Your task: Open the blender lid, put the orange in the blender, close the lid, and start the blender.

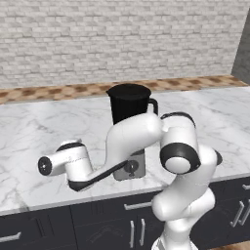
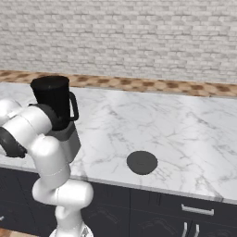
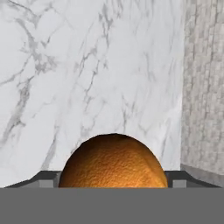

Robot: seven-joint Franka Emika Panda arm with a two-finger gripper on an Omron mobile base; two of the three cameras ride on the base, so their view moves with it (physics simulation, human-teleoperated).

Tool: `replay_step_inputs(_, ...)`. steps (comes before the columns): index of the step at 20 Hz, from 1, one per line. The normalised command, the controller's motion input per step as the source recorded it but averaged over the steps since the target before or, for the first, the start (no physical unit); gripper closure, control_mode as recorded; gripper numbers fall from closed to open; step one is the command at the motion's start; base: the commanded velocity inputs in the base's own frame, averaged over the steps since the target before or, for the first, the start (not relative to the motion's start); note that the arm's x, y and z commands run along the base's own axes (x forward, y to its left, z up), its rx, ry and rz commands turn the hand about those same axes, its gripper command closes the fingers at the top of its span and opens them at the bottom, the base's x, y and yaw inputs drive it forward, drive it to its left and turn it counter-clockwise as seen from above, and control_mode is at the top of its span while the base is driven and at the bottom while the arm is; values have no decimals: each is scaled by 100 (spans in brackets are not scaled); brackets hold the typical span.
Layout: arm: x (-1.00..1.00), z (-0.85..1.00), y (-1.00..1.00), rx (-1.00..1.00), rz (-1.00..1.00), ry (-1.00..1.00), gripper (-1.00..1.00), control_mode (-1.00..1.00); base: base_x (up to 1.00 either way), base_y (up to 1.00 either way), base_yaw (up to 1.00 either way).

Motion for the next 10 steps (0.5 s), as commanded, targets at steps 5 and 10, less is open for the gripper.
replay_step_inputs(5,-30,100,15,9,-7,-20,100,-100,0,0,0)
replay_step_inputs(10,-52,100,0,18,-7,-15,100,-100,0,0,0)
